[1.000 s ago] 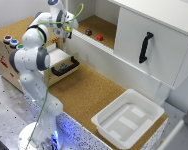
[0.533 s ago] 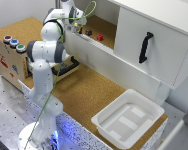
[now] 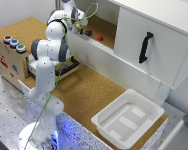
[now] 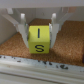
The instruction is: Put the grasped yellow block inside the left cabinet
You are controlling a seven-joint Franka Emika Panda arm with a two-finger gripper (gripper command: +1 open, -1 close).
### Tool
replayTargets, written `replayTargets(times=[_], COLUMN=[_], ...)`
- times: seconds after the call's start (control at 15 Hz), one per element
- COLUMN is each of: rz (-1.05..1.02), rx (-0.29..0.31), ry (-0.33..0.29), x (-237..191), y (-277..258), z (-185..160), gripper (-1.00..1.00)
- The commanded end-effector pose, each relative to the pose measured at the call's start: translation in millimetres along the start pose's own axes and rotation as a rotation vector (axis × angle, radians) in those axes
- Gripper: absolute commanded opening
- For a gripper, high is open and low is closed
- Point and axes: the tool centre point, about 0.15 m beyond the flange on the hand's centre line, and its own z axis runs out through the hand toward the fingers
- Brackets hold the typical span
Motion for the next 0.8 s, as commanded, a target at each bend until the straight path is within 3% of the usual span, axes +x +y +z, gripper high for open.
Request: replayTargets(times=[0.0, 0.13, 0.47, 0.73], rz=[0.056, 0.068, 0.163, 0.195], rx=[-0.126, -0.113, -0.05, -0.044], ry=[-0.079, -0.061, 0.019, 0.051], x=[39, 29, -5, -30], y=[-8, -9, 5, 11], z=[28, 15, -54, -101], gripper=[1.0, 1.0, 1.0, 1.0])
